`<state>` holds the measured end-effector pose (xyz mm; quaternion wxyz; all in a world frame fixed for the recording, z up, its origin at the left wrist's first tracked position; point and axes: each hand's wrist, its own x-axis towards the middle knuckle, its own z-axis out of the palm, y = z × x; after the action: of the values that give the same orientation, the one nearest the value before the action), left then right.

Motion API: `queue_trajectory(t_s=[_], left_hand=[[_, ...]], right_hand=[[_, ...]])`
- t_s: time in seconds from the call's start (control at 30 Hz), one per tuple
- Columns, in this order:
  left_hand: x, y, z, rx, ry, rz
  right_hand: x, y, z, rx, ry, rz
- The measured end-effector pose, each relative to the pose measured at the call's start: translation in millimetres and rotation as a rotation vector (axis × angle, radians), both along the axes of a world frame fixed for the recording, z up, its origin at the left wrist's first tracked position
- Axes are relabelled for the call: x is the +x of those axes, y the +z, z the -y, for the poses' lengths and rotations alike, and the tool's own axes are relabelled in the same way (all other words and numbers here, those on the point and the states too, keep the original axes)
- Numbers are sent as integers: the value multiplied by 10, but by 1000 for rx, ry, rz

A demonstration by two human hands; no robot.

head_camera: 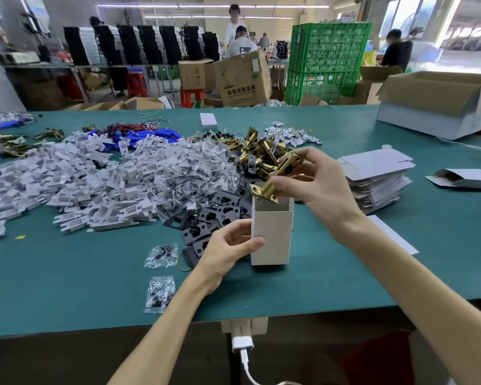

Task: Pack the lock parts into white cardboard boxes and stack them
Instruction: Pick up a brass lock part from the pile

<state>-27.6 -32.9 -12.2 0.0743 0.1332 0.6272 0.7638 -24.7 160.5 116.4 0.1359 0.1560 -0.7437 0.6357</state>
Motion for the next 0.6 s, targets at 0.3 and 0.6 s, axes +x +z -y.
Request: queue_trajectory(t_s=[0.3, 0.6], left_hand=[[5, 18, -6, 7, 18, 8], [-15, 1, 18, 45, -20, 12]], right_hand=[[-88, -37, -36, 499, -167, -110], [-117, 110, 10, 692, -147, -131]])
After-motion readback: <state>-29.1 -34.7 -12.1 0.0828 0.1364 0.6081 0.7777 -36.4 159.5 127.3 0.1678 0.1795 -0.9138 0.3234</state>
